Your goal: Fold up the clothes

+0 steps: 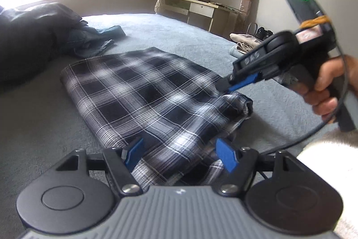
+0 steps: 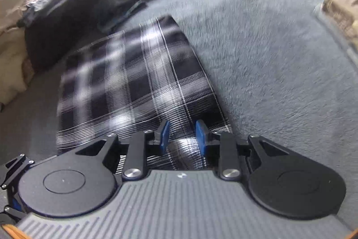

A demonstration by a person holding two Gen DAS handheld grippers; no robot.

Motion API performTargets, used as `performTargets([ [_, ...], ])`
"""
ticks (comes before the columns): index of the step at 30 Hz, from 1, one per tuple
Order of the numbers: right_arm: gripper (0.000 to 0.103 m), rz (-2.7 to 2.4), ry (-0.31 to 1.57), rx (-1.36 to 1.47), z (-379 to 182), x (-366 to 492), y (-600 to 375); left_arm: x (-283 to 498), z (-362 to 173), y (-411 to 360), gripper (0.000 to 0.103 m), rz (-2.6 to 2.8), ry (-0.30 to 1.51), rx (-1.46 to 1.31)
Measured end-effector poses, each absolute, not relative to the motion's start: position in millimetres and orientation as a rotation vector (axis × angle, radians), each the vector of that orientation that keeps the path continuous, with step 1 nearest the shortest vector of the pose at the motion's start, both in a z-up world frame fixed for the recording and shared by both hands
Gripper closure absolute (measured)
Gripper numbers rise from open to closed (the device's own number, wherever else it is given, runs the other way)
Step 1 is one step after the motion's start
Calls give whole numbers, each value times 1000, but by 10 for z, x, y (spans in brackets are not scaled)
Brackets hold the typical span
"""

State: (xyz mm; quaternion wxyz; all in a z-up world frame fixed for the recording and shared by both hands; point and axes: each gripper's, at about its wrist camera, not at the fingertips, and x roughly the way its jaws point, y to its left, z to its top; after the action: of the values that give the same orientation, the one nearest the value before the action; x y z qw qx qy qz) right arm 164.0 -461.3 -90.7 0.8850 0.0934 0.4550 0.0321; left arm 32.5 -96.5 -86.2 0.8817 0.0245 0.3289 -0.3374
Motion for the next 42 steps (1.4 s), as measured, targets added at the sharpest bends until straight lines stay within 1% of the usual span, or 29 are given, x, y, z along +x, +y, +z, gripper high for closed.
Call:
performTargets([
  [3,77,101,948,207,-868,1512,-4542,280,-873,-1033,31,-715,713,65],
  [7,75,101,1042,228,-1207,1506,-4443,226,-936,-1099,31,-697,765,87],
  [11,72,102,1016,244,-1136,1451,-4453,190,-818,-1052,31,-663,769,84],
  [15,71,84,978,353,-1029,1275,-4602,122,-637,-1014,31,-631,745,113],
  [18,69,89,922,403,-940,1124,-4667,59,-553,-1017,31,-605,743,131],
  [20,63,93,890,416,-890,1052,-4687,8,-514,-1021,31,-592,748,144],
  [26,59,112,819,406,-805,987,-4690,-89,-415,-985,31,-516,767,213],
  [30,58,108,801,413,-799,974,-4701,-55,-368,-863,30,-450,796,184],
  [33,54,107,801,414,-794,959,-4700,-23,-360,-770,29,-395,818,168],
  [42,52,103,810,370,-790,978,-4627,33,-366,-616,27,-318,859,132],
])
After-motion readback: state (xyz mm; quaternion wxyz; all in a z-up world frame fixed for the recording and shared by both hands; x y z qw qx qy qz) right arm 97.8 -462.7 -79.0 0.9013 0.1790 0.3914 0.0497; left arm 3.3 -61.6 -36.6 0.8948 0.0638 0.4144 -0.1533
